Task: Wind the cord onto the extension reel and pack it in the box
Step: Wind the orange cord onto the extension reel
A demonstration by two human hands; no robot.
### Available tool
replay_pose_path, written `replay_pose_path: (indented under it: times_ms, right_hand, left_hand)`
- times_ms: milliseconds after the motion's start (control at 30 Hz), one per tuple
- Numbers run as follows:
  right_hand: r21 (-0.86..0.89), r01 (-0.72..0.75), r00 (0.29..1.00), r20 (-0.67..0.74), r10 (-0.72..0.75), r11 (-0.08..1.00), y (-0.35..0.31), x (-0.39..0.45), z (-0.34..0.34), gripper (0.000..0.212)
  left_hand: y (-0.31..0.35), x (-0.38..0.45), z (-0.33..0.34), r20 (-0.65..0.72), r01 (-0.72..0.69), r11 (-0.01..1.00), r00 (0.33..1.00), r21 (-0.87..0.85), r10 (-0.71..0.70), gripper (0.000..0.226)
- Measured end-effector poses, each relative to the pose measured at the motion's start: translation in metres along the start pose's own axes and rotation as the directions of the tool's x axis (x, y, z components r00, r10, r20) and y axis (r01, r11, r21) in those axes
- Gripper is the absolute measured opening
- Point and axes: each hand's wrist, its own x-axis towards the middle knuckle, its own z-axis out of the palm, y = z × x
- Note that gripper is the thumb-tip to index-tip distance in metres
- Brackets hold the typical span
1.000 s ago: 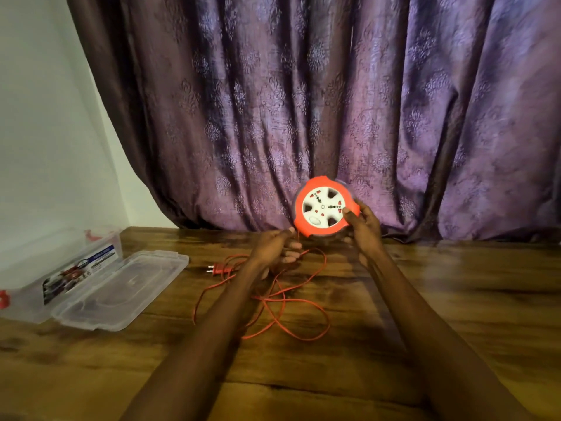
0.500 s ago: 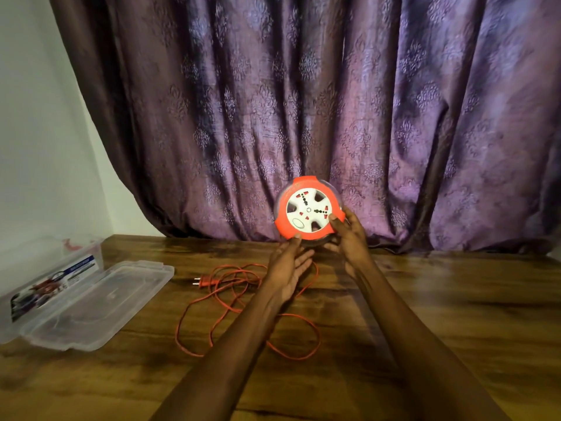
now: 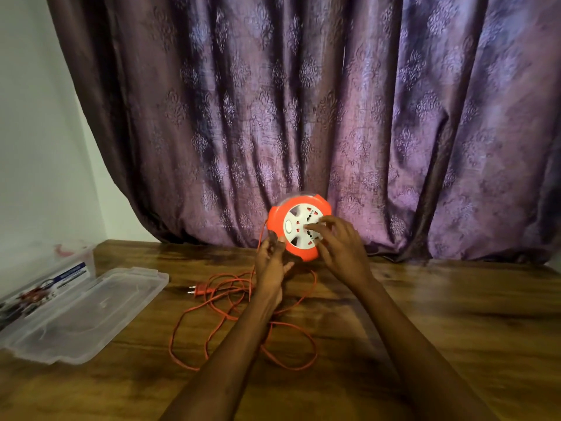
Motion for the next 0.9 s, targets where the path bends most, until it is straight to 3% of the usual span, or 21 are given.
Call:
replay_pose_path:
  times_ms: [133,233,333,467,600,700,733,800,833,900]
  right_hand:
    - [-0.168,0.070,0.985,0.169,-0.041,0.983,-0.005,-0.001,0.001,0.058]
    - [-0.176,0.187,0.953,0.272,-0.135,0.966,0.000,-0.006,0.001,0.063]
    - [-0.148,0.265,0.933,0.288,-0.215,0.953,0.002,-0.014,0.004,0.053]
    - [-0.295,0.271,0.950,0.236,-0.205,0.916,0.006,-0.020,0.011,0.046]
    - [-0.398,0.139,0.989,0.104,-0.106,0.907,0.003,-0.021,0.015,0.054]
    - [-0.350,-0.203,0.975,0.015,0.223,0.914,-0.009,-0.016,0.016,0.061]
    - [-0.285,-0.376,0.920,0.000,0.392,0.882,-0.015,-0.013,0.015,0.061]
    - [-0.004,-0.738,0.671,0.107,0.734,0.675,-0.028,-0.003,0.013,0.064]
    - [0.214,-0.845,0.529,0.214,0.821,0.489,-0.033,0.002,0.011,0.064]
    - [0.557,-0.830,0.300,0.486,0.821,-0.027,-0.036,0.009,0.010,0.051]
  left_hand:
    - [0.001,0.005,-0.012,0.051,-0.072,0.986,0.997,0.147,0.065,0.032]
    - [0.006,0.007,-0.016,0.063,-0.118,0.951,0.993,0.286,0.104,0.037]
    - [0.011,0.009,-0.018,0.135,-0.188,0.892,0.980,0.411,0.144,0.025]
    - [0.012,0.011,-0.019,0.186,-0.223,0.844,0.971,0.489,0.149,0.018]
    - [0.011,0.006,-0.013,0.225,-0.318,0.806,0.946,0.498,0.234,0.009]
    - [0.003,-0.002,-0.009,0.216,-0.355,0.759,0.935,0.546,0.281,0.018]
    - [0.000,-0.005,-0.007,0.214,-0.353,0.766,0.936,0.537,0.281,0.020]
    - [-0.003,-0.010,-0.002,0.203,-0.339,0.778,0.941,0.529,0.272,0.026]
    - [-0.004,-0.013,-0.001,0.199,-0.338,0.774,0.941,0.535,0.273,0.028]
    - [-0.008,-0.015,-0.001,0.207,-0.342,0.763,0.939,0.548,0.273,0.030]
